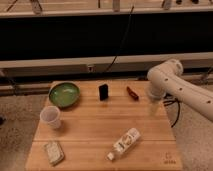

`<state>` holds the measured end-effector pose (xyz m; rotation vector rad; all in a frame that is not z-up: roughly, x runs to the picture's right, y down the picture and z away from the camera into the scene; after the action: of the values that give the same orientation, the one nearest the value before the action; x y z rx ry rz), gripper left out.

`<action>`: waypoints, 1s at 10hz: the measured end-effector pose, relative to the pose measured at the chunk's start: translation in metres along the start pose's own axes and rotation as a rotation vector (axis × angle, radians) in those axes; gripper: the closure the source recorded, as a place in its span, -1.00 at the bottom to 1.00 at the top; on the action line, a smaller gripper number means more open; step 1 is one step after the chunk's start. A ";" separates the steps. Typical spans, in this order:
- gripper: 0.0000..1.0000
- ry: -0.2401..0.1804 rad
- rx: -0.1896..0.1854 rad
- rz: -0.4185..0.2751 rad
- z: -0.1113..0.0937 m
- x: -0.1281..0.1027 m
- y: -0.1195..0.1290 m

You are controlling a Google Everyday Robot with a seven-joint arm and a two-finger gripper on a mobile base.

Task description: Knock the eraser over

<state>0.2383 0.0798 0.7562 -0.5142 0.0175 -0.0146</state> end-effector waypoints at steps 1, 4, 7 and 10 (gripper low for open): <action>-0.60 0.001 0.005 -0.008 0.004 -0.005 -0.006; -0.60 -0.002 0.015 -0.026 0.016 -0.023 -0.019; -0.60 -0.013 0.020 -0.041 0.023 -0.036 -0.025; -0.60 -0.024 0.025 -0.055 0.029 -0.054 -0.034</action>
<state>0.1843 0.0659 0.7990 -0.4896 -0.0202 -0.0625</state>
